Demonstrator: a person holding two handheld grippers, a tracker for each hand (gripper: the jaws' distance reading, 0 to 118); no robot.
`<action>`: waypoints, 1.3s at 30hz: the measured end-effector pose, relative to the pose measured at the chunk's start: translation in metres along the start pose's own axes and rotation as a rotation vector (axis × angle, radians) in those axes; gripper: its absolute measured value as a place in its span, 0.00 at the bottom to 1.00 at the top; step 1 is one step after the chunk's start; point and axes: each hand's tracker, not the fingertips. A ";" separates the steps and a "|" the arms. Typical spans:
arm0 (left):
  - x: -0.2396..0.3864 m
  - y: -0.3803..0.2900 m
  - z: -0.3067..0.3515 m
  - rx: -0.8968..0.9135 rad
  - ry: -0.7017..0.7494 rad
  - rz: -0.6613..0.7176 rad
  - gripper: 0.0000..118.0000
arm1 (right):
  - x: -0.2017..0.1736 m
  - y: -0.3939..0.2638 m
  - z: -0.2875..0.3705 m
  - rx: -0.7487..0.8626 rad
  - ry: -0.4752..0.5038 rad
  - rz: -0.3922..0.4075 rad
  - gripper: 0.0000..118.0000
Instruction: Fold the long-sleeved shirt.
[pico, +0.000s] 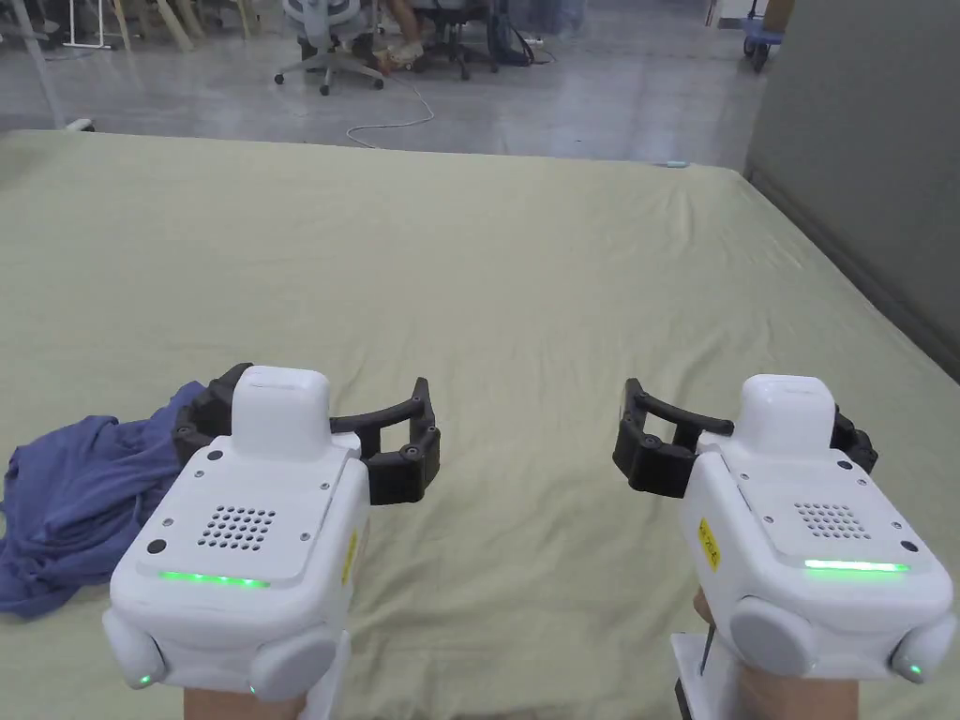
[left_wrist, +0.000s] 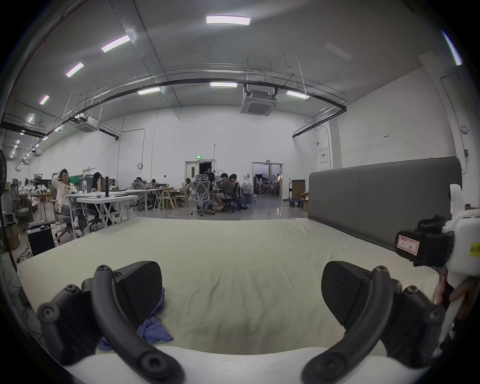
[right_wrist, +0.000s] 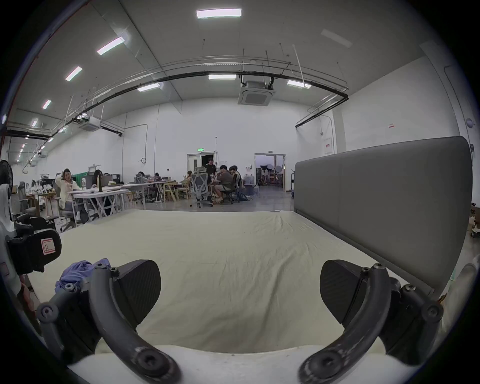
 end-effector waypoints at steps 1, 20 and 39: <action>0.000 0.000 0.000 0.001 -0.002 0.001 1.00 | 0.000 0.000 0.000 -0.001 -0.004 0.004 1.00; -0.001 -0.002 0.002 -0.008 -0.001 0.011 1.00 | 0.004 0.003 0.008 0.008 -0.014 0.026 1.00; -0.002 -0.004 0.001 -0.016 0.007 0.019 1.00 | 0.003 0.005 0.010 0.021 -0.025 0.056 1.00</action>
